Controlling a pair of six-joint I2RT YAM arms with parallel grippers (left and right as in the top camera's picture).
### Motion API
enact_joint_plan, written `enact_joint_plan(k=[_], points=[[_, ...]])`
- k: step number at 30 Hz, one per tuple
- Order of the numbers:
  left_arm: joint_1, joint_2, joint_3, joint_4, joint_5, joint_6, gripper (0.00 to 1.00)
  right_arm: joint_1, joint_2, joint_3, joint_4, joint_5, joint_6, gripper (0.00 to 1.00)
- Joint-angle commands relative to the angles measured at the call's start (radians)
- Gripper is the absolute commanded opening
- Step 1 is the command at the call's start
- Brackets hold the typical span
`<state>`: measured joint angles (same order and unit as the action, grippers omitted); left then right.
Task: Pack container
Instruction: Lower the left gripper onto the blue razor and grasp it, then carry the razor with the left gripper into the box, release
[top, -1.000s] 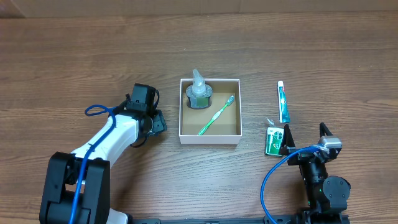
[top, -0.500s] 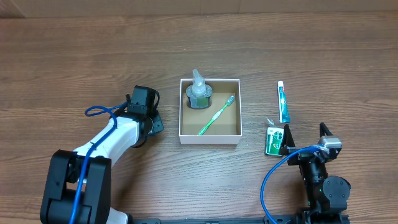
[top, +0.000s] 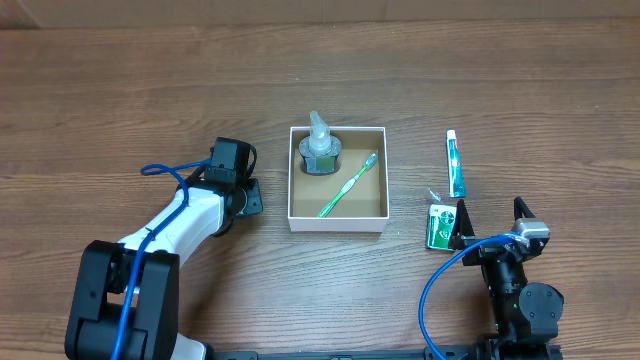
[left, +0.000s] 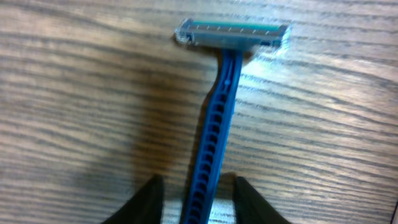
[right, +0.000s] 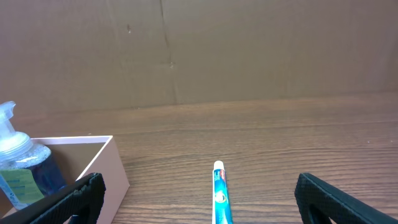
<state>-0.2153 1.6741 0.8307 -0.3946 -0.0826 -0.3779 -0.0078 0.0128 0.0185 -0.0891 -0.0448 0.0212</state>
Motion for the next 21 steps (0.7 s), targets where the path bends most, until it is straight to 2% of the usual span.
enact_joint_plan(k=[1, 13, 14, 15, 18, 21], points=[[0.003, 0.014, -0.008, 0.019, 0.008, 0.090, 0.42, -0.005, -0.010, -0.010, 0.010, -0.002, -0.006, 1.00], [0.003, 0.077, -0.008, 0.074, 0.009, 0.154, 0.43, -0.005, -0.010, -0.010, 0.010, -0.002, -0.007, 1.00], [0.003, 0.078, -0.008, 0.075, 0.009, 0.154, 0.40, -0.005, -0.010, -0.010, 0.010, -0.002, -0.007, 1.00], [0.003, 0.078, -0.008, 0.076, 0.009, 0.154, 0.32, -0.005, -0.010, -0.010, 0.010, -0.002, -0.007, 1.00], [0.003, 0.078, -0.004, 0.077, 0.009, 0.154, 0.18, -0.005, -0.010, -0.010, 0.010, -0.002, -0.007, 1.00], [0.003, 0.078, -0.001, 0.077, 0.014, 0.154, 0.16, -0.005, -0.010, -0.010, 0.009, -0.002, -0.006, 1.00]])
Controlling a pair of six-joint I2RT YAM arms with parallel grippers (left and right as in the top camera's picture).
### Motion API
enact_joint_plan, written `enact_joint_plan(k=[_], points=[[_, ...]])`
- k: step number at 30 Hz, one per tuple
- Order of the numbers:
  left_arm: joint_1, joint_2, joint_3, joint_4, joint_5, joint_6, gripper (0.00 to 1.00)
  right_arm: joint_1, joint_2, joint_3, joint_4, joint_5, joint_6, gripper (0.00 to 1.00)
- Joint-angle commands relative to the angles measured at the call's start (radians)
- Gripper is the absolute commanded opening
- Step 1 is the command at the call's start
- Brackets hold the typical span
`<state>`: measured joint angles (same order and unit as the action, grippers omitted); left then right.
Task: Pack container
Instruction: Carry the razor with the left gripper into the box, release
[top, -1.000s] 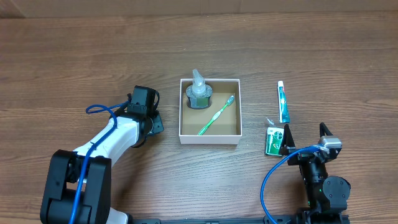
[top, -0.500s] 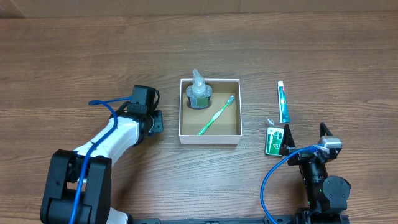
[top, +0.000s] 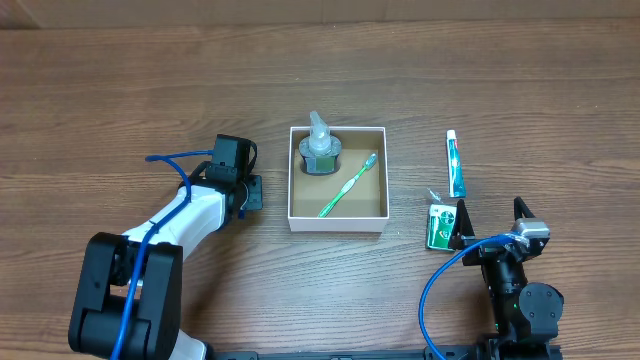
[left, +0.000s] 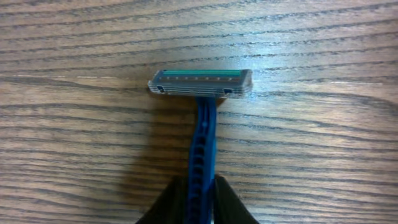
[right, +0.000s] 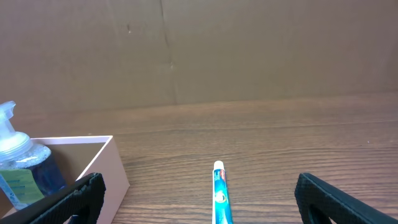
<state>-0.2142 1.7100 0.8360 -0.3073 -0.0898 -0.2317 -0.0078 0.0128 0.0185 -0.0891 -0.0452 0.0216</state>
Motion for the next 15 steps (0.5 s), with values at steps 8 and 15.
enact_joint_plan(k=[8, 15], points=[[0.002, 0.041, 0.107, -0.132, 0.031, 0.008, 0.08, -0.005, -0.010, -0.010, 0.010, -0.002, -0.007, 1.00], [0.002, 0.041, 0.286, -0.320, 0.032, 0.008, 0.06, -0.005, -0.010, -0.010, 0.010, -0.002, -0.007, 1.00]])
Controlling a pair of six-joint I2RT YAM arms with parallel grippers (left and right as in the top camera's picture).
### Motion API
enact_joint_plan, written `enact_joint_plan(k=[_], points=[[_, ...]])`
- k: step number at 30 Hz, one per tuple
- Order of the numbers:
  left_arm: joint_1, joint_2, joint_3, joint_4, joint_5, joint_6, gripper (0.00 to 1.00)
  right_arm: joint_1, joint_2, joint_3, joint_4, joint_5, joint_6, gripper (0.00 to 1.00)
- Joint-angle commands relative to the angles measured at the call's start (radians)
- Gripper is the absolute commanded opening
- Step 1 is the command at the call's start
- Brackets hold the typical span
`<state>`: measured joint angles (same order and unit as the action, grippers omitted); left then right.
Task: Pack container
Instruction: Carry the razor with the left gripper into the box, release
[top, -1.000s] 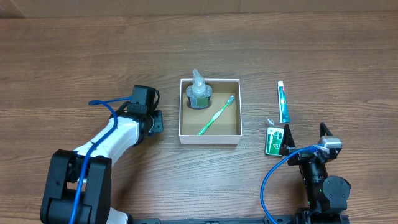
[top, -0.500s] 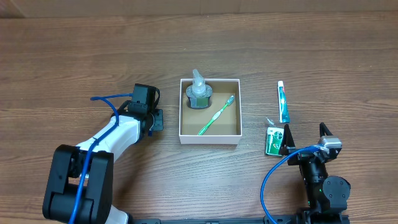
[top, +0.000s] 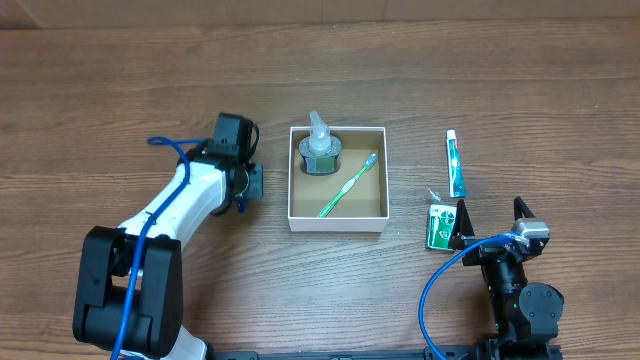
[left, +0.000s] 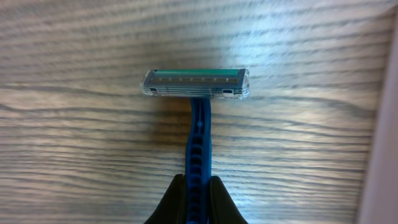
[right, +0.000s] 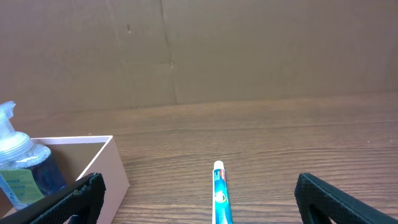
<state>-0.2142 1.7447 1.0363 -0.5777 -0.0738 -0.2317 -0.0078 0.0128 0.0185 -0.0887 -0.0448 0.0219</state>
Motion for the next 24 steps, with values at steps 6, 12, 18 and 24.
enact_joint_plan(k=[6, 12, 18, 24], points=[[-0.019, 0.000, 0.299, -0.233, 0.140, -0.005, 0.06, -0.005, -0.010, -0.010, 0.009, -0.002, -0.008, 1.00], [-0.104, -0.040, 0.464, -0.378, 0.179, -0.072, 0.06, -0.005, -0.010, -0.010, 0.009, -0.002, -0.008, 1.00], [-0.226, -0.063, 0.480, -0.448, 0.178, -0.176, 0.06, -0.005, -0.010, -0.010, 0.009, -0.002, -0.007, 1.00], [-0.310, -0.063, 0.480, -0.465, 0.166, -0.245, 0.06, -0.005, -0.010, -0.010, 0.009, -0.002, -0.008, 1.00]])
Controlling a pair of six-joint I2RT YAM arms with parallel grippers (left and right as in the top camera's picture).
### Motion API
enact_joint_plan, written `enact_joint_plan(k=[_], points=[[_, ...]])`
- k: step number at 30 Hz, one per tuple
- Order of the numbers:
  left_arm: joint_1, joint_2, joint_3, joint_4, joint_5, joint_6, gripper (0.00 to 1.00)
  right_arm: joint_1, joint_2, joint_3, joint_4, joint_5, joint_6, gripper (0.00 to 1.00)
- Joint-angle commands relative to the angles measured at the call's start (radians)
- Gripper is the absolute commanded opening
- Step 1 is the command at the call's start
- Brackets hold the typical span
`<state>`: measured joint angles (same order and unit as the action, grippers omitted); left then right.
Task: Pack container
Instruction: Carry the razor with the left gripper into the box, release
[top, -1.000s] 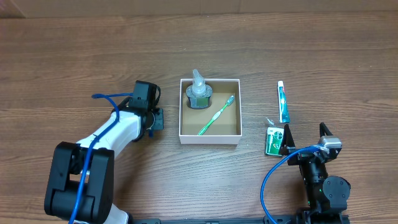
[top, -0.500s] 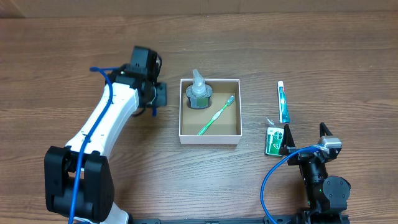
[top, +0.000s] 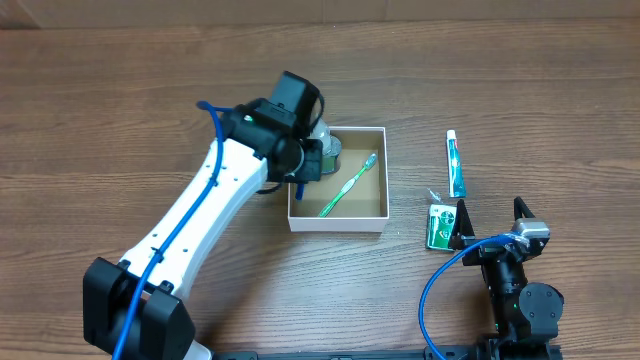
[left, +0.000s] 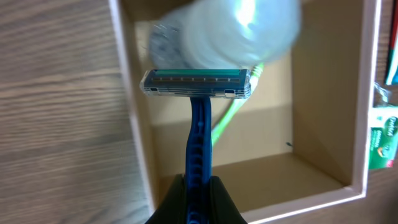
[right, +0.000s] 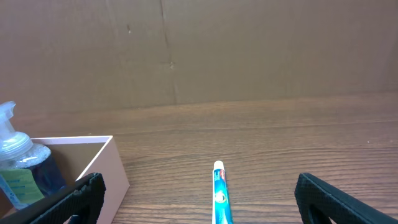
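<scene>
My left gripper (left: 198, 198) is shut on the handle of a blue razor (left: 198, 109) and holds it in the air over the left part of the white box (top: 337, 224). Inside the box stand a clear spray bottle (left: 231, 31) and a green toothbrush (top: 349, 185). A toothpaste tube (top: 455, 163) and a small green packet (top: 438, 226) lie on the table right of the box. My right gripper (right: 198, 196) stands open near the front edge, with the toothpaste tube (right: 220, 198) on the table ahead between its fingers.
The wooden table (top: 120, 90) carries everything. A cardboard wall (right: 249, 50) closes off the far side. The left arm (top: 220, 200) reaches diagonally from the front left to the box.
My left gripper, still shut on the razor, has moved from low over the table left of the box to above the box's left part. The right arm has not moved.
The left gripper stood open around the razor's handle on the table left of the box. Then it was shut on the handle. Then it held the razor near the box's left wall, and now holds it over the box. The right gripper stayed open and still.
</scene>
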<state>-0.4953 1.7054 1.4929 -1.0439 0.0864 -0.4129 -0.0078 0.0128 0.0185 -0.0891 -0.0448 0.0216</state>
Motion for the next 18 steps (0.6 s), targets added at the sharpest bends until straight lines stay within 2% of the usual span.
enact_joint_plan(k=[1, 6, 7, 8, 9, 10, 11, 16, 18], points=[[-0.036, -0.024, 0.023, 0.004, 0.002, -0.069, 0.06, -0.005, -0.010, -0.010, 0.010, -0.002, -0.007, 1.00], [-0.045, -0.024, 0.021, 0.005, -0.019, -0.085, 0.09, -0.005, -0.010, -0.010, 0.010, -0.002, -0.007, 1.00], [-0.044, -0.024, 0.021, 0.005, -0.019, -0.085, 0.16, -0.005, -0.010, -0.010, 0.010, -0.002, -0.007, 1.00], [-0.044, -0.024, 0.021, 0.005, -0.018, -0.085, 0.26, -0.005, -0.010, -0.010, 0.010, -0.002, -0.007, 1.00], [-0.045, -0.024, 0.021, 0.005, -0.018, -0.085, 0.52, -0.005, -0.010, -0.010, 0.010, -0.002, -0.007, 1.00], [-0.044, -0.024, 0.021, 0.005, -0.018, -0.085, 0.66, -0.005, -0.010, -0.010, 0.010, -0.002, -0.007, 1.00], [-0.044, -0.024, 0.021, 0.006, -0.018, -0.084, 0.70, -0.005, -0.010, -0.010, 0.010, -0.002, -0.007, 1.00], [-0.034, -0.024, 0.021, 0.029, -0.069, -0.081, 0.72, -0.005, -0.010, -0.010, 0.010, -0.002, -0.007, 1.00], [-0.020, -0.024, 0.021, 0.027, -0.120, -0.081, 0.83, -0.005, -0.010, -0.010, 0.010, -0.002, -0.007, 1.00]])
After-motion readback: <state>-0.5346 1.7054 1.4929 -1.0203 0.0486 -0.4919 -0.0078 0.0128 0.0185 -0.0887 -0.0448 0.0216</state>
